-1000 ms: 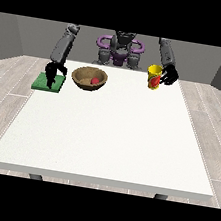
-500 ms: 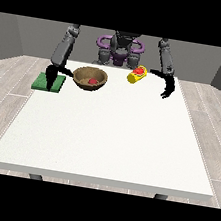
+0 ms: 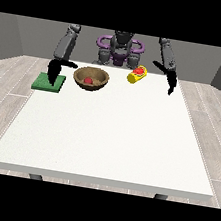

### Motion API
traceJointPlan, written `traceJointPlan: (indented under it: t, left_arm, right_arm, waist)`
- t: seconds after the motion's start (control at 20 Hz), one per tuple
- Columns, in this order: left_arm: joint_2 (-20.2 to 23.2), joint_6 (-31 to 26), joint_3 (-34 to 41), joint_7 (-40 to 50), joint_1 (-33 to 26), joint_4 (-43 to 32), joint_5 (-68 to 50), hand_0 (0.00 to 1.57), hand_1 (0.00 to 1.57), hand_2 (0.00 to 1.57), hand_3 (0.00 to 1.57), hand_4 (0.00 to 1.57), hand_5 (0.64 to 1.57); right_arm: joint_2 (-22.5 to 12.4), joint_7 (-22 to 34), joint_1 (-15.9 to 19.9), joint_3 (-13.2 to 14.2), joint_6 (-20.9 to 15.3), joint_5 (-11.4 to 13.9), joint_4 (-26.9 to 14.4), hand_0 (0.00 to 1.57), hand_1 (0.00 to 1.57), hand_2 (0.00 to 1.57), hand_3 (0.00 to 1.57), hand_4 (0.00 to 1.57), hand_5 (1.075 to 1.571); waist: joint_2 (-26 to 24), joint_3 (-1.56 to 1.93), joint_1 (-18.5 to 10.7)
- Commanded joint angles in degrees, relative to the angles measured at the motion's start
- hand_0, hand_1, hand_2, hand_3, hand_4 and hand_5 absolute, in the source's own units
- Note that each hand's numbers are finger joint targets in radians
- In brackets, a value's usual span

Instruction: Pick the cup and pour the ball into the bowl, then pick the bowl and place it on the pad

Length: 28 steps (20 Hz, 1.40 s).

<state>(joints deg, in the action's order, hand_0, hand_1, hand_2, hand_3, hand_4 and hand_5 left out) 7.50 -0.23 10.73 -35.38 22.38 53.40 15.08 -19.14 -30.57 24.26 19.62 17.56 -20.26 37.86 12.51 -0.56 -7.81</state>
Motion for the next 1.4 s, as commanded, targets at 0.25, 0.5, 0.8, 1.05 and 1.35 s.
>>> traceJointPlan:
  t: [0.25, 0.5, 0.8, 1.05, 1.35]
  left_arm:
    - [1.57, 0.25, 2.13, -0.86, -5.35, -5.78, -1.93, 0.0, 0.0, 0.0, 0.0, 0.0, 0.702]
    - [-1.97, 1.54, -2.5, 3.67, -2.9, 1.3, -0.22, 0.0, 0.0, 0.0, 0.0, 0.0, 0.688]
    - [1.95, -1.11, -0.84, 1.23, -1.26, 4.49, -2.65, 0.0, 0.0, 0.0, 0.0, 0.0, 0.697]
    - [1.73, -3.12, -1.94, 3.23, -2.78, 4.63, -2.83, 0.0, 0.0, 0.0, 0.0, 0.0, 0.683]
    - [1.92, -5.43, -4.39, 0.93, 2.31, 7.54, -2.17, 0.0, 0.0, 0.0, 0.0, 0.0, 0.714]
  right_arm:
    - [10.0, 7.84, -5.63, -7.49, -4.02, 2.35, 4.15, 0.0, 0.0, 0.0, 0.0, 0.0, 1.57]
    - [10.47, 3.35, 0.36, -3.74, -7.7, 1.16, -4.33, 0.0, 0.0, 0.0, 0.0, 0.0, 1.571]
    - [9.27, -2.02, 3.8, -1.67, -6.35, 0.01, -8.77, 0.0, 0.0, 0.0, 0.0, 0.0, 1.569]
    - [11.52, 6.93, 2.17, -2.13, -14.14, 0.15, -10.98, 0.0, 0.0, 0.0, 0.0, 0.47, 1.551]
    - [2.81, 1.15, -5.42, -14.88, -28.62, 20.73, -10.9, 1.57, 1.57, 1.57, 1.57, 1.2, 1.559]
  waist:
    - [-10.56, 0.56, 6.62]
    - [-5.72, 0.61, 0.77]
    - [1.01, 0.62, -1.29]
    - [-2.71, 0.6, -1.68]
    - [5.77, 0.23, -9.03]
